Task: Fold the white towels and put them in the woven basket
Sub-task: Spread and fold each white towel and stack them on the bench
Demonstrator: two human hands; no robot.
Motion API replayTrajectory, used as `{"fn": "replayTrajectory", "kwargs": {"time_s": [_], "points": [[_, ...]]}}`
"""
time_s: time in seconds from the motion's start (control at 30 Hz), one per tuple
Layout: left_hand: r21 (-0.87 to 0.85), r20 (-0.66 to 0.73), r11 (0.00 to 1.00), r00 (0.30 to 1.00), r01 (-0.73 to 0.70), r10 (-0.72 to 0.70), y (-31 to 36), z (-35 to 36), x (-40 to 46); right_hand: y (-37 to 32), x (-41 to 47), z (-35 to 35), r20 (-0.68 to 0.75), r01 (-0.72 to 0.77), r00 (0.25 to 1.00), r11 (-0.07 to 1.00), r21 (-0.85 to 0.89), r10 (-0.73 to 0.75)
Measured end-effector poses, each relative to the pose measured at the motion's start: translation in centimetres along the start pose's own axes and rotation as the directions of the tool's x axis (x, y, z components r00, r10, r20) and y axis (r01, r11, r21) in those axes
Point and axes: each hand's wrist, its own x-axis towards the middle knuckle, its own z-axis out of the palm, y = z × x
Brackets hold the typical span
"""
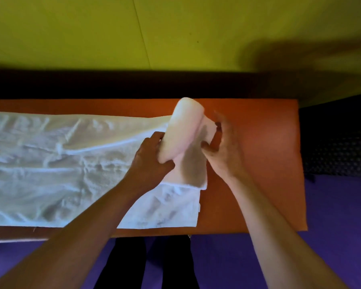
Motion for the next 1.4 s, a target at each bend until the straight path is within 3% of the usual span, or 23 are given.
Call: {"fn": "replayTrajectory", "kwargs": {"time_s": [0.07, 0.13, 0.23, 0.3, 0.4, 0.47, 0.53, 0.63, 0.73, 0.9, 1.03, 1.07, 1.13, 1.2, 1.3, 1.4], "points": [[0.121, 0.064, 0.984, 0.99, -0.132, 0.125, 1.9, -0.3, -0.3, -0.3, 0.4, -2.8, 0.031, -0.019, 0.999, 0.998, 0.068, 0.017], [0.232, 0.16, 0.937, 0.961, -0.261, 0.227, 3.7, -0.4, -0.5, 0.0, 0.6, -5.7, 0.174, -0.076, 0.983, 0.995, 0.064, 0.064], [0.364, 0.266, 0.86, 0.925, -0.358, 0.273, 6.3, 0.2, -0.4, 1.4, 0.1, -9.2, 0.36, -0.113, 0.93, 0.99, 0.087, 0.074], [0.387, 0.304, 0.84, 0.913, -0.381, 0.274, 7.5, 0.8, -0.2, 2.5, -0.7, -10.7, 0.392, -0.158, 0.915, 0.98, 0.124, 0.097], [0.324, 0.337, 0.857, 0.895, -0.4, 0.291, 9.8, 1.7, 0.3, 4.9, -2.1, -12.7, 0.336, -0.229, 0.93, 0.95, 0.213, 0.149], [0.236, 0.285, 0.905, 0.916, -0.354, 0.284, 11.3, 2.2, 0.8, 6.5, -3.0, -14.2, 0.289, -0.278, 0.939, 0.904, 0.323, 0.186], [0.106, 0.211, 0.957, 0.947, -0.269, 0.242, 12.2, 3.1, 1.7, 7.7, -3.6, -15.2, 0.205, -0.327, 0.943, 0.852, 0.408, 0.264], [-0.124, 0.25, 0.99, 0.963, -0.07, 0.099, 12.3, 6.0, 3.5, 9.8, -3.5, -16.0, 0.049, -0.347, 0.928, 0.806, 0.48, 0.37], [-0.042, 0.246, 0.997, 0.966, -0.068, 0.076, 12.4, 10.0, 5.6, 12.0, -2.4, -16.0, -0.013, -0.364, 0.909, 0.807, 0.465, 0.417], [0.055, 0.08, 0.99, 0.989, -0.132, 0.127, 14.9, 14.2, 10.6, 14.4, 2.2, -16.4, -0.188, -0.313, 0.898, 0.878, 0.362, 0.398], [0.156, 0.077, 0.954, 0.966, -0.256, 0.247, 16.0, 15.7, 13.8, 15.6, 5.8, -16.8, -0.273, -0.329, 0.866, 0.888, 0.322, 0.42], [0.25, 0.121, 0.925, 0.957, -0.286, 0.264, 15.7, 16.3, 13.9, 16.0, 6.1, -16.5, -0.277, -0.359, 0.869, 0.907, 0.219, 0.41], [0.497, 0.199, 0.81, 0.95, -0.311, 0.242, 14.4, 17.9, 13.1, 16.7, 5.8, -15.4, -0.308, -0.394, 0.89, 0.906, -0.151, 0.336], [0.68, 0.222, 0.637, 0.93, -0.362, 0.292, 12.9, 19.1, 11.0, 17.2, 4.4, -13.9, -0.353, -0.291, 0.924, 0.868, -0.401, 0.147], [0.714, 0.185, 0.526, 0.849, -0.462, 0.495, 10.7, 19.5, 8.7, 18.2, 1.4, -12.0, -0.355, -0.11, 0.931, 0.868, -0.484, -0.08], [0.721, 0.241, 0.48, 0.831, -0.499, 0.502, 8.7, 19.2, 7.6, 19.0, -0.9, -11.1, -0.246, -0.09, 0.969, 0.891, -0.445, -0.025]]}}
